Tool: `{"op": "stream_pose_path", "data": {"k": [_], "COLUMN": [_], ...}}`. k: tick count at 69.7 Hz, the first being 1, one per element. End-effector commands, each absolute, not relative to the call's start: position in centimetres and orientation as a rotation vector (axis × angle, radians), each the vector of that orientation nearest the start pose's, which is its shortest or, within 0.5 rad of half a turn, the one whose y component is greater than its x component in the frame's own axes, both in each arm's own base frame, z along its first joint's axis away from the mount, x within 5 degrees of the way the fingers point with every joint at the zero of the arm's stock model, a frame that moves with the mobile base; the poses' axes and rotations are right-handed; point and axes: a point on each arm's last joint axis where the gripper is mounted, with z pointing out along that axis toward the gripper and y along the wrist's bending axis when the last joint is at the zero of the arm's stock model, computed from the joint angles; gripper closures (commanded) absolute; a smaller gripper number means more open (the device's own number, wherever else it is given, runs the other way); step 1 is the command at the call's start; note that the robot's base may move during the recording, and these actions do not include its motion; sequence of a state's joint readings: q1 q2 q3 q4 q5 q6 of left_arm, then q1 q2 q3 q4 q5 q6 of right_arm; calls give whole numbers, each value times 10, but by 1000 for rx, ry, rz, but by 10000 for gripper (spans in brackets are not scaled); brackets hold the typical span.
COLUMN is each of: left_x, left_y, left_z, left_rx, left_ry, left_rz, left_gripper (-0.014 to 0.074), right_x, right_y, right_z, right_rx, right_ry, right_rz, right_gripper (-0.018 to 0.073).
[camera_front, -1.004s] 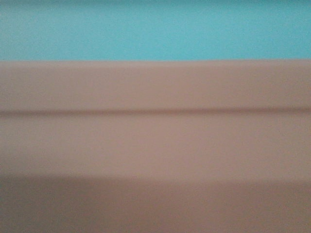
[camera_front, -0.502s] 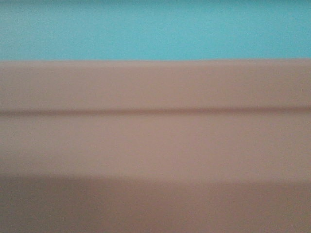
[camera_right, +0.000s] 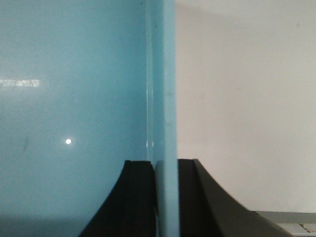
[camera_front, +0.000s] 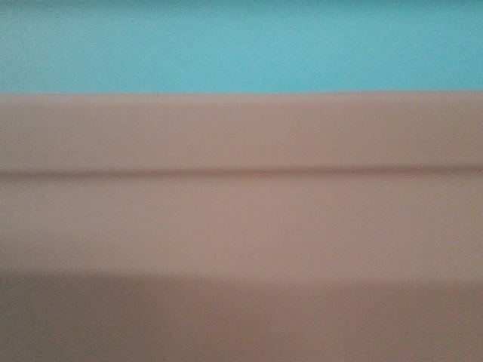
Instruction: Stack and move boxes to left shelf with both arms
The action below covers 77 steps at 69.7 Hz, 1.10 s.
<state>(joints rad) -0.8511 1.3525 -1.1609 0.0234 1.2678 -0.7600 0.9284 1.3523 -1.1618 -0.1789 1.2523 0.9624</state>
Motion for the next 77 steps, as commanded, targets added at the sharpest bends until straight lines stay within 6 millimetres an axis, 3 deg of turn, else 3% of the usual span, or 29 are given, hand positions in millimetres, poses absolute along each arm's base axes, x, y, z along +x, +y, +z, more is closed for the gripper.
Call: {"op": "stream_pose_path", "data": {"k": [1,77], "left_x": [149,149], "left_y": [-184,-184], "left_z": [333,333], "left_rx": [149,149], "left_ry": [3006,3006], "left_rz": [-302,-302], "left_gripper": [603,603], "right_x": [159,159], "right_y": [194,194], "right_z": [336,336], "right_rx": [-14,-14], "right_ry": [2778,2778], "right_rz": [285,285], "right_gripper": [506,506]}}
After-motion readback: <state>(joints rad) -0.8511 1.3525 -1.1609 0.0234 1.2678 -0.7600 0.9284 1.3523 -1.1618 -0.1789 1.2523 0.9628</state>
